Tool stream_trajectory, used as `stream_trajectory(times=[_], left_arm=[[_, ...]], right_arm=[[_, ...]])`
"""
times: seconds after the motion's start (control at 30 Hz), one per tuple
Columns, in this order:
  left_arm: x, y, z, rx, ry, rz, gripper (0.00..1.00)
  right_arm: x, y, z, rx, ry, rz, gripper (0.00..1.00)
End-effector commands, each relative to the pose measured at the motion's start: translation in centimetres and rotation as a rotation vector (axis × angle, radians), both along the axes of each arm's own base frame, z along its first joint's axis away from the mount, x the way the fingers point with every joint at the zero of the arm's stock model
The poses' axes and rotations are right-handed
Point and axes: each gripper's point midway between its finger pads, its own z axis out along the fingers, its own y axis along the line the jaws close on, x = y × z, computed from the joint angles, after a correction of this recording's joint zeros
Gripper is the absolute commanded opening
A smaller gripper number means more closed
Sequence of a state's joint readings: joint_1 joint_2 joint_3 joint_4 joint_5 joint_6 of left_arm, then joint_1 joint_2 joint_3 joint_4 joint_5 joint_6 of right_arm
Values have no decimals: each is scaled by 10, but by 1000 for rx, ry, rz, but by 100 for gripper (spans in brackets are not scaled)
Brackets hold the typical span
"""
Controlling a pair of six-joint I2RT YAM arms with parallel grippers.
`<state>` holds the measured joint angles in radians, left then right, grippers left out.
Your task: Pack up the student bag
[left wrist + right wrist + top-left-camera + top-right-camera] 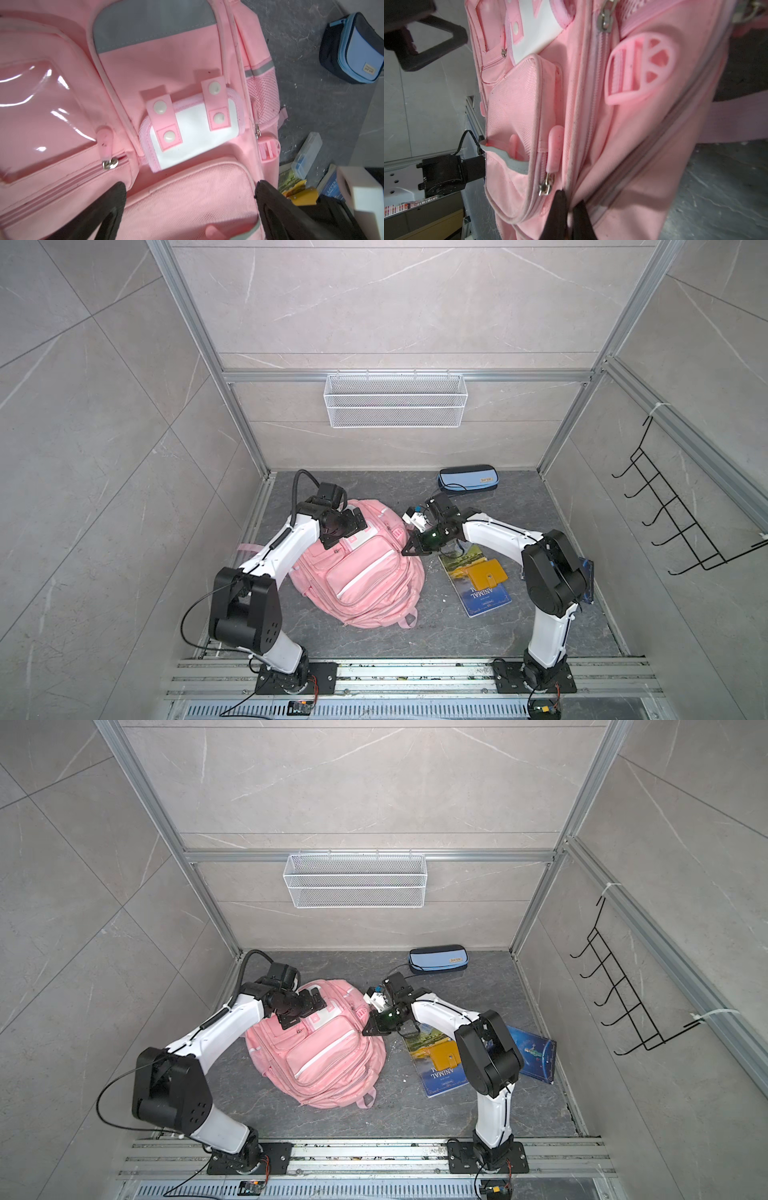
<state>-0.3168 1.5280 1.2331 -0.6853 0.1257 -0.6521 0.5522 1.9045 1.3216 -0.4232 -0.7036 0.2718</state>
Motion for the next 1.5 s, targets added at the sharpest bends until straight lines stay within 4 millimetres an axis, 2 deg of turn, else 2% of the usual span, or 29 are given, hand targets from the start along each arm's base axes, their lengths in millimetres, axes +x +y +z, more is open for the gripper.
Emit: stream_trajectory(times=[0.0,0.07,0.13,0.2,0.27,0.37,0.43,0.57,0.77,0.93,1.17,1.3,1.47], left_arm=[[-32,-1,13,76,36,-85,99],[-36,-16,13,57,49,-105,100],[-35,-32,12,63,57,-125,100],[-32,-50,9,83,67,-144,100],[-29,-64,4,120,85,-150,99],[-27,-85,0,211,84,-171,98],[-25,-99,-4,283,81,-197,96],[-20,-118,-21,415,93,-228,93],[-17,-110,-35,558,129,-205,91],[-29,-105,-48,570,169,-206,88],[-39,-118,-73,577,211,-235,84],[-48,-120,-83,587,229,-226,75],[-56,-112,-93,595,246,-203,54]], right_arm=[[-9,23,44,197,-38,52,15],[-12,20,50,213,-33,42,26],[-8,5,54,213,-29,-9,45],[4,-25,57,225,-21,-112,64],[19,-60,63,241,-27,-227,74],[37,-114,79,215,-89,-378,82],[47,-139,88,170,-136,-433,84],[63,-169,92,112,-168,-520,85],[68,-179,86,78,-166,-558,86],[68,-181,81,49,-164,-559,87],[71,-182,80,34,-164,-547,90],[72,-181,80,40,-158,-550,91],[69,-181,79,34,-171,-539,91]])
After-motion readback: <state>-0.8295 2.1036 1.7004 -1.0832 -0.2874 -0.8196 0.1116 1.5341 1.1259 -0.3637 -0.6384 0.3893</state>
